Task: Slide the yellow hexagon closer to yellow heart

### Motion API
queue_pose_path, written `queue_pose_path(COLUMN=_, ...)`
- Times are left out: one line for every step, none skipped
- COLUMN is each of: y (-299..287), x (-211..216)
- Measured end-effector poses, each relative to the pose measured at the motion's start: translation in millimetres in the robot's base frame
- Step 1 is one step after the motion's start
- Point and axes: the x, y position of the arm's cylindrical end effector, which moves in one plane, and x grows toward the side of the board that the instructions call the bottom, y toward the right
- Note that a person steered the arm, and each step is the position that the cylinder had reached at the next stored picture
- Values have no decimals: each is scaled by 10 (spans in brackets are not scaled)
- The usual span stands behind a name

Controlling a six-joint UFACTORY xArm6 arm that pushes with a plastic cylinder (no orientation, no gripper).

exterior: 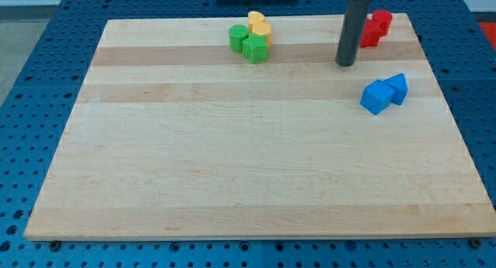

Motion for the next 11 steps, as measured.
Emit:
queue_pose_path(y=626, x=-136)
queue_pose_path(y=1136, x=-165)
queue_pose_path(y=1257, x=-410)
queue_pose_path(y=1259, x=-752)
queue_pose_path(y=1195, x=-861)
queue_pose_path(y=876, x=-903)
queue_pose_path(y=571, x=-914)
queue_pose_path(y=441, x=-948)
queue_pose_path(y=449, x=-1142)
queue_pose_path(y=423, x=-1252)
queue_pose_path(y=345, x=-1194)
